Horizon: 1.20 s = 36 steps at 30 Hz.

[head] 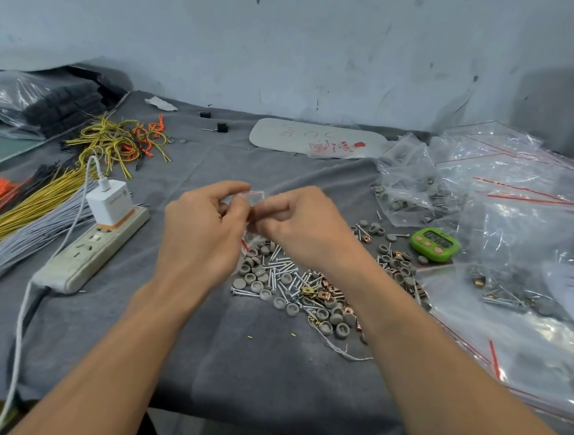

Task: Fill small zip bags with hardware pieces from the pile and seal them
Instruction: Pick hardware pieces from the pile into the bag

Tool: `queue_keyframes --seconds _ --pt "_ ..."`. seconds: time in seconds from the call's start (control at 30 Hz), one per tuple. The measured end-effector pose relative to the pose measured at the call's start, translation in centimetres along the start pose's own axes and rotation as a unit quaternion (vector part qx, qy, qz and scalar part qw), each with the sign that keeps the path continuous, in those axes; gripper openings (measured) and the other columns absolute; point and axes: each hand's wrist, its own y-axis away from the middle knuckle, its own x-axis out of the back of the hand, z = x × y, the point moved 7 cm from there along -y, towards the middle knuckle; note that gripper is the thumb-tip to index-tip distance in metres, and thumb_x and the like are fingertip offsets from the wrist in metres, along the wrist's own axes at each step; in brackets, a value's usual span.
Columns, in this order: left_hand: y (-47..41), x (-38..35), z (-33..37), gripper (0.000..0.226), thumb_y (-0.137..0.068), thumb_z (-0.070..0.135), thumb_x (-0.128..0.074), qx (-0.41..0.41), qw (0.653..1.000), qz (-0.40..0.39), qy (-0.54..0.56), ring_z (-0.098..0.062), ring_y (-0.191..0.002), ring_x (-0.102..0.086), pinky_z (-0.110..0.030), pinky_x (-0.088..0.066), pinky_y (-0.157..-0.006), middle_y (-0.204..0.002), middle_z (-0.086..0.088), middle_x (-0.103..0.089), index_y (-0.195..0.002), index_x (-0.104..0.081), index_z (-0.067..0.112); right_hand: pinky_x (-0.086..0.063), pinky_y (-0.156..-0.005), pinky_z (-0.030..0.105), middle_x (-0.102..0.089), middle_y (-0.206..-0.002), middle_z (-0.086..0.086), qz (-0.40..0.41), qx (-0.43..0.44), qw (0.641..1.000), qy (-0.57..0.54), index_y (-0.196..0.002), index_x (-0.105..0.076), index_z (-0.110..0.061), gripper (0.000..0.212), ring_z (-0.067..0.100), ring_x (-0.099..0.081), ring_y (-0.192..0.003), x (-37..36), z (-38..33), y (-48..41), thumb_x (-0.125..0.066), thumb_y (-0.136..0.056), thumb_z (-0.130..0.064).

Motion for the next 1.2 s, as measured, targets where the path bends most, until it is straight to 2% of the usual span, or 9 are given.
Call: queue_keyframes --seconds 0.13,0.33,0.5,0.6,0.73,0.83,1.0,1.1,1.2 --pt "-0.2 0.5 -0.6 0.027 -0.092 0.026 -0.055 0.017 1.0 0.019 0.013 0.0 -0.038 -0.044 -0.025 -0.033 -0.051 -0.042 0.015 -0.051 -0.107 -0.077 0.027 -0.059 -0.07 0.025 -0.078 -0.079 -0.012 0.106 -0.06 0.99 0.067 -0.083 -0.082 -0.03 0.021 0.002 -0.071 -0.07 4.1 1.5 0.2 -0.071 -0.087 -0.012" --pt "-0.3 0.5 -0.4 0.026 -0.091 0.026 -0.055 0.013 1.0 0.014 0.008 -0.003 -0.036 -0.044 -0.024 -0.034 -0.049 -0.041 0.01 -0.053 -0.104 -0.077 0.028 -0.048 -0.074 0.035 -0.065 -0.097 0.003 -0.05 -0.155 0.904 0.396 -0.098 -0.065 -0.018 0.016 0.027 -0.061 -0.084 0.7 4.3 1.1 -0.07 -0.085 -0.026" --pt "-0.3 0.1 -0.4 0.024 -0.088 0.027 -0.058 0.019 1.0 -0.012 -0.003 -0.006 -0.037 -0.041 -0.025 -0.037 -0.048 -0.041 0.007 -0.051 -0.103 -0.078 0.028 -0.04 -0.078 0.037 -0.066 -0.119 0.009 -0.089 -0.151 0.88 0.442 -0.098 -0.051 -0.02 0.014 0.033 -0.065 -0.107 -1.1 4.1 1.0 -0.057 -0.087 -0.014" --pt "-0.4 0.2 -0.6 0.025 -0.089 0.026 -0.059 0.028 1.0 -0.013 -0.004 -0.005 -0.037 -0.043 -0.025 -0.036 -0.051 -0.042 0.009 -0.053 -0.105 -0.078 0.027 -0.041 -0.076 0.037 -0.068 -0.114 0.008 -0.069 -0.143 0.876 0.455 -0.094 -0.051 -0.02 0.012 0.032 -0.064 -0.096 -0.9 3.7 1.2 -0.059 -0.086 -0.014" --pt "-0.4 0.1 -0.4 0.026 -0.09 0.028 -0.058 0.029 0.999 -0.023 -0.001 -0.001 -0.039 -0.049 -0.025 -0.038 -0.053 -0.045 0.011 -0.06 -0.108 -0.077 0.027 -0.049 -0.074 0.031 -0.076 -0.1 -0.004 0.076 -0.131 0.931 0.331 -0.103 -0.076 -0.027 0.018 0.018 -0.068 -0.087 2.8 2.8 0.7 -0.065 -0.09 -0.023" --pt "-0.4 -0.4 0.0 0.026 -0.089 0.031 -0.059 0.026 0.999 -0.037 -0.012 0.0 -0.044 -0.052 -0.022 -0.037 -0.053 -0.045 0.014 -0.058 -0.107 -0.077 0.028 -0.045 -0.057 0.006 -0.073 -0.071 -0.024 0.15 -0.062 0.979 0.119 -0.09 -0.082 -0.036 0.019 -0.007 -0.066 -0.067 4.2 0.6 1.0 -0.067 -0.087 -0.025" --pt "-0.2 -1.2 0.7 0.024 -0.082 0.03 -0.059 0.011 0.997 -0.078 -0.002 0.003 -0.051 -0.057 -0.01 -0.036 -0.049 -0.055 0.014 -0.066 -0.093 -0.08 0.033 -0.044 -0.059 0.021 -0.07 -0.065 -0.006 0.079 0.032 0.983 0.165 -0.086 -0.082 -0.029 0.015 0.01 -0.065 -0.067 0.1 -1.5 1.0 -0.07 -0.084 -0.02" --pt "0.0 -1.2 0.9 0.027 -0.078 0.028 -0.056 0.009 0.996 -0.085 0.003 0.006 -0.053 -0.059 -0.007 -0.036 -0.049 -0.057 0.016 -0.068 -0.088 -0.08 0.034 -0.032 -0.047 0.014 -0.056 -0.048 -0.01 0.067 0.028 0.991 0.116 -0.062 -0.074 -0.031 0.025 0.004 -0.053 -0.051 -0.7 -0.9 0.4 -0.07 -0.085 -0.022" --pt "-0.2 -0.6 0.5 0.022 -0.085 0.021 -0.061 0.024 0.998 -0.053 0.005 0.006 -0.047 -0.056 -0.005 -0.033 -0.046 -0.052 0.02 -0.064 -0.089 -0.08 0.031 -0.044 -0.054 0.012 -0.067 -0.057 -0.018 0.079 0.013 0.996 0.028 -0.076 -0.082 -0.028 0.017 0.001 -0.063 -0.056 0.0 -0.5 0.4 -0.07 -0.087 -0.022"
